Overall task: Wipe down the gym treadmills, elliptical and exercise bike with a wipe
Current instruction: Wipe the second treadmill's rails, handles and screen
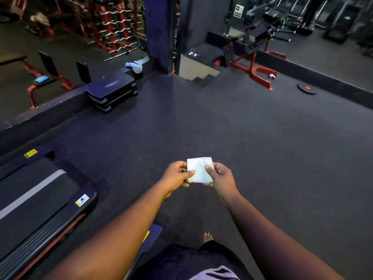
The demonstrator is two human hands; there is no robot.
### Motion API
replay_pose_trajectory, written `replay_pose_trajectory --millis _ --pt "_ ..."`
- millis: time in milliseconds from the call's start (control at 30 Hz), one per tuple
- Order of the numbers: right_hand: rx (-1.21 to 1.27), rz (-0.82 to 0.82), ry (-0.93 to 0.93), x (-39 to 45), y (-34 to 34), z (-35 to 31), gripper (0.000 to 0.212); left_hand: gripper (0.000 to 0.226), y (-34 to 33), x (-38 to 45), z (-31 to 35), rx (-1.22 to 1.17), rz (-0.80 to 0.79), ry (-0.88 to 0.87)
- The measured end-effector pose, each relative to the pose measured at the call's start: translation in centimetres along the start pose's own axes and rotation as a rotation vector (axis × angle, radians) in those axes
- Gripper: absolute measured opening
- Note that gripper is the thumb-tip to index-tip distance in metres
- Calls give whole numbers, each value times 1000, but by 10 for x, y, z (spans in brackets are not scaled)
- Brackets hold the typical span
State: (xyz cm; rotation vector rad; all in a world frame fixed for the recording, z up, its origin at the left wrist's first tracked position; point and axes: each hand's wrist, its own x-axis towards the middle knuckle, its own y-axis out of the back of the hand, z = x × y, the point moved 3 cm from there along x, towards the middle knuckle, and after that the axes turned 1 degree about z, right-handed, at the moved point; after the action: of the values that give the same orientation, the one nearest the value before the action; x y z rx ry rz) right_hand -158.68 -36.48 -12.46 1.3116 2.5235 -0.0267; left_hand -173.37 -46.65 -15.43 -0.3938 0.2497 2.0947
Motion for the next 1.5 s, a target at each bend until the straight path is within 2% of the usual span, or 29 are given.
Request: replay_pose_trajectory --millis 167,333,433,500,633,700,800,900,967,1067,1133,1333,1500 --pt "-35 -47 33 96 24 35 13 14 -23 84 -14 68 114 -111" --pt "-34 -184 87 220 53 142 18 13 -70 212 -112 43 277 -170" --pt "23 -226 92 270 79 178 16 15 -102 261 -143 -6 342 -182" --pt "39 -245 90 281 96 173 17 15 -109 276 -132 -1 368 -179" --pt "-114 -379 185 308 107 122 31 16 -97 291 -76 4 407 -212" --pt "-172 -368 253 332 98 101 37 12 -88 291 -59 -15 459 -235" --pt "-323 -431 331 361 59 86 61 11 -68 282 -57 -29 561 -245" --pt "-361 -642 332 368 4 79 65 10 -34 269 -65 14 592 -235" --pt "-387 -814 342 364 -43 75 58 9 0 256 -72 31 646 -217" --pt "-455 -1026 397 350 -117 65 37 6 56 231 -82 46 755 -199" --pt "-481 -1121 431 341 -169 64 26 5 95 214 -94 16 843 -183" --pt "-460 -1282 390 305 -310 65 11 31 191 154 -142 -333 1102 -189" --pt "-433 -1450 335 257 -411 62 7 37 254 90 -165 -494 1251 -192"
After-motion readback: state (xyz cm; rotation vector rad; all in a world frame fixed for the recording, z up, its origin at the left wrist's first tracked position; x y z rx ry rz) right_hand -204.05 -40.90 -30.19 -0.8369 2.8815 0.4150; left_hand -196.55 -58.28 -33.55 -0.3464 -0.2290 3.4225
